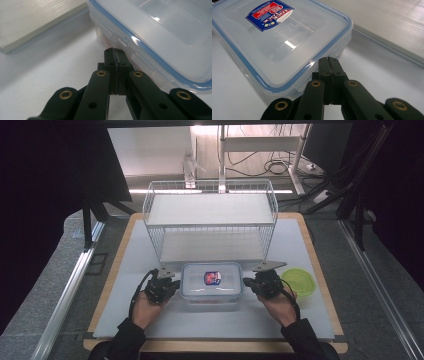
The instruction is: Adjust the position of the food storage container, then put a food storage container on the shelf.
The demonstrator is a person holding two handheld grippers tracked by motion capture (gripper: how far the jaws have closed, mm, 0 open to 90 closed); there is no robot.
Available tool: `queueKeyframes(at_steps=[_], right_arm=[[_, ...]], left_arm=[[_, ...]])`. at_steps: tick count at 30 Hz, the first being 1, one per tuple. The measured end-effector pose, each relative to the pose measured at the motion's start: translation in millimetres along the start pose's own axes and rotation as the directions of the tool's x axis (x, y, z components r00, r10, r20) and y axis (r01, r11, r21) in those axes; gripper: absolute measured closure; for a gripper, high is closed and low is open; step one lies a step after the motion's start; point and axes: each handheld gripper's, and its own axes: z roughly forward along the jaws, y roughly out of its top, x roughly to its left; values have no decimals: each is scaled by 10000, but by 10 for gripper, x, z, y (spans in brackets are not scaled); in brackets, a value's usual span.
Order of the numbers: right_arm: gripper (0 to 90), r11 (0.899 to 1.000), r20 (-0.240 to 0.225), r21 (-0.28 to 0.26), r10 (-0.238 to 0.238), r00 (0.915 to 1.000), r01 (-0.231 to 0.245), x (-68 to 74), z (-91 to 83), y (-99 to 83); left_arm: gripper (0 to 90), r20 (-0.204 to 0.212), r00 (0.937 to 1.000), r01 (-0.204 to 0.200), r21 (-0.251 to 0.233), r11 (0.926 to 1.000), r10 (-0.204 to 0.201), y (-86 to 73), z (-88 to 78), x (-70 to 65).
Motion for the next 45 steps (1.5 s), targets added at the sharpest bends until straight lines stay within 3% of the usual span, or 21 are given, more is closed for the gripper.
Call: queueKeyframes(at_steps=[6,10,13,16,21,22,23,27,31,38,41,45], right_arm=[[900,10000,-22,-8,38,10000,-38,-3,-67,-54],[889,10000,-117,19,25,9999,-25,-32,-86,-72],[843,9997,197,101,-207,9996,205,-24,-112,-96],[782,9997,403,-24,-226,9989,227,-46,-179,-116],[648,9987,361,-493,-93,9993,110,-78,-288,-126],[648,9987,361,-493,-93,9993,110,-78,-288,-126],[585,9983,366,-574,-116,9993,137,-69,-315,-137],[465,9971,240,-752,-82,9997,100,-51,-358,-172],[385,9968,93,-794,-73,9999,81,-44,-363,-203],[278,9968,-143,-783,-162,9998,150,-34,-342,-236],[223,9965,-299,-830,-145,9994,120,-39,-334,-234],[175,9969,-475,-766,-204,9987,167,-41,-307,-233]], left_arm=[[900,113,9999,-83,2,10000,83,-10,-9,-66],[878,496,9987,-89,-86,9999,93,-33,-41,-36],[767,19,9999,-117,-237,9996,118,-86,-164,19],[630,-159,9998,67,-640,9979,-77,-158,-299,68],[385,-144,9994,-320,-1037,9941,307,-234,-420,39],[340,-144,9994,-320,-1037,9941,307,-234,-420,39],[300,84,9992,-374,-1090,9933,385,-270,-435,16],[184,247,9989,-383,-952,9947,408,-332,-457,-5],[156,396,9980,-451,-926,9947,489,-363,-469,-8],[59,-101,9933,-1154,-863,9896,1150,-402,-424,-21],[36,-127,9931,-1171,-1041,9876,1164,-402,-414,-1],[30,18,9961,-870,-1260,9882,879,-414,-405,30]])
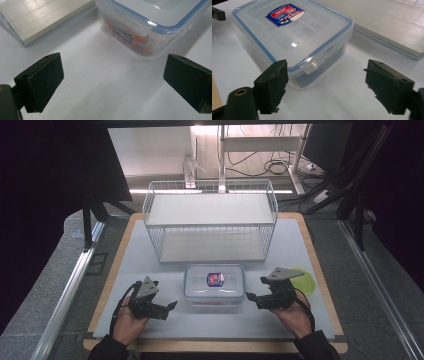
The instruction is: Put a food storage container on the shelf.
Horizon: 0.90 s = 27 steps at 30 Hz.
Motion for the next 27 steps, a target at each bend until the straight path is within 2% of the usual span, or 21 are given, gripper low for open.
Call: queueKeyframes(at_steps=[2,8,12,15,16,17,21,24,25,27], right_arm=[[167,9999,-68,76,-104,9999,104,5,16,1],[135,9996,-162,226,-143,9998,147,12,41,7],[115,9998,-154,158,-85,9998,87,6,46,31],[101,9999,-263,97,61,9996,-58,4,47,54],[73,9996,-282,140,243,9993,-239,6,54,76],[62,9994,-348,174,296,9990,-290,3,61,84],[22,9979,-470,402,535,9975,-517,1,106,112],[24,9952,-546,609,800,9953,-766,1,143,137],[26,9947,-519,619,855,9950,-823,7,152,148],[30,9942,-695,663,891,9936,-846,10,173,174]], left_arm=[[30,-83,9999,-117,-64,9999,117,-2,-4,5],[37,57,10000,-33,52,10000,33,35,-5,4],[45,509,9980,387,-58,9992,-384,113,-12,27],[45,712,9962,516,-114,9986,-507,153,-11,34],[44,924,9940,592,-112,9982,-579,200,-4,40],[41,924,9940,592,-112,9982,-579,200,-4,40],[27,1337,9874,841,86,9964,-845,315,66,73],[28,1749,9790,1074,-35,9942,-1051,364,129,89],[28,1877,9765,1087,-33,9941,-1061,379,150,87],[26,1948,9759,991,88,9950,-989,411,196,75]])
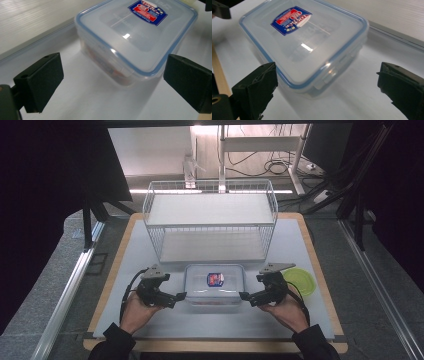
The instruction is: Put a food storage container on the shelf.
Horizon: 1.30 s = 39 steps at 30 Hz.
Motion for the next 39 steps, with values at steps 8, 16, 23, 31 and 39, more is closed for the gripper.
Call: queueKeyframes(at_steps=[8,16,23,31,39], right_arm=[[59,9988,-700,348,378,9968,-354,-37,120,77],[60,9913,-1437,861,1110,9834,-993,-136,346,101],[58,9760,-2046,1167,2047,9572,-1838,-217,430,89],[168,9757,-1846,1278,1996,9623,-1779,-155,317,86],[307,9796,-2006,1344,1743,9641,-1492,-91,167,2]], left_arm=[[7,577,9979,264,432,9987,-289,75,209,67],[0,2074,9721,976,659,9930,-1093,103,434,171],[0,2405,9592,1349,725,9882,-1486,90,483,184],[115,2171,9674,1163,765,9903,-1304,76,329,122],[270,2198,9699,934,604,9938,-1046,-40,167,31]])
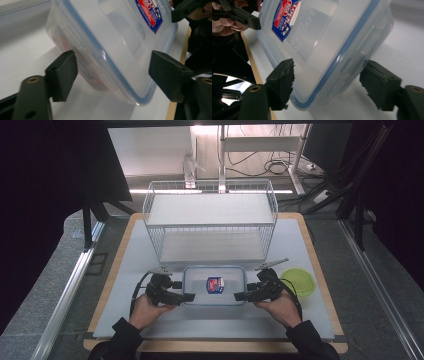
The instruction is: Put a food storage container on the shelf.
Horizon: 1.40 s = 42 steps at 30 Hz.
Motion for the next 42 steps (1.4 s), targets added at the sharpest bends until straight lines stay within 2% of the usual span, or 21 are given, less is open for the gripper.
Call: queueKeyframes(at_steps=[3,5,6,7,9,11,12,16,19,20,23,28,31,35,36,37,42], right_arm=[[363,9998,-121,-221,14,9999,-16,-6,-40,-24],[405,9990,-308,-409,163,9994,-176,-32,-60,-30],[422,9988,-397,-415,256,9989,-272,-43,-70,-31],[430,9984,-458,-449,330,9984,-350,-55,-74,-33],[449,9973,-560,-474,528,9970,-555,-64,-82,-34],[462,9968,-597,-493,596,9964,-625,-66,-91,-34],[499,9954,-619,-667,653,9959,-694,-61,-114,-40],[503,9940,-298,-971,485,9984,-511,-6,-120,-24],[504,9911,-202,-1225,496,9986,-517,10,-130,-13],[504,9911,-202,-1225,496,9986,-517,10,-130,-13],[521,9828,-465,-1720,601,9971,-672,7,-204,13],[524,9784,-443,-2025,321,9985,-405,46,-284,102],[524,9778,-473,-2068,260,9985,-352,53,-306,143],[523,9730,-434,-2303,40,9991,-139,92,-395,290],[523,9728,-428,-2313,14,9991,-113,100,-418,322],[523,9714,-411,-2375,-52,9991,-48,103,-438,352],[523,9674,-418,-2530,-186,9990,74,117,-528,503]], left_arm=[[336,152,9998,94,-194,9998,-91,-42,-62,2],[408,486,9974,559,-431,9975,-538,-70,-97,43],[432,565,9964,665,-483,9966,-637,-78,-104,48],[441,565,9964,665,-483,9966,-637,-78,-104,48],[466,598,9931,1036,-429,9937,-1009,-60,-127,45],[505,606,9918,1153,-477,9922,-1124,-56,-139,48],[526,466,9920,1207,-679,9904,-1177,-50,-157,47],[533,139,9918,1274,-721,9892,-1267,-25,-158,40],[533,170,9910,1335,-817,9877,-1325,-19,-153,47],[533,170,9910,1335,-817,9877,-1325,-19,-153,47],[533,264,9928,1191,-1019,9876,-1170,42,-203,40],[532,168,9952,975,-1138,9887,-962,140,-271,21],[532,26,9968,791,-1205,9896,-793,230,-335,1],[532,-137,9986,488,-1368,9894,-511,411,-448,-18],[532,-137,9986,488,-1368,9894,-511,411,-448,-18],[532,-198,9988,405,-1427,9889,-438,484,-488,-32],[532,-293,9989,320,-1554,9873,-369,646,-579,-49]])
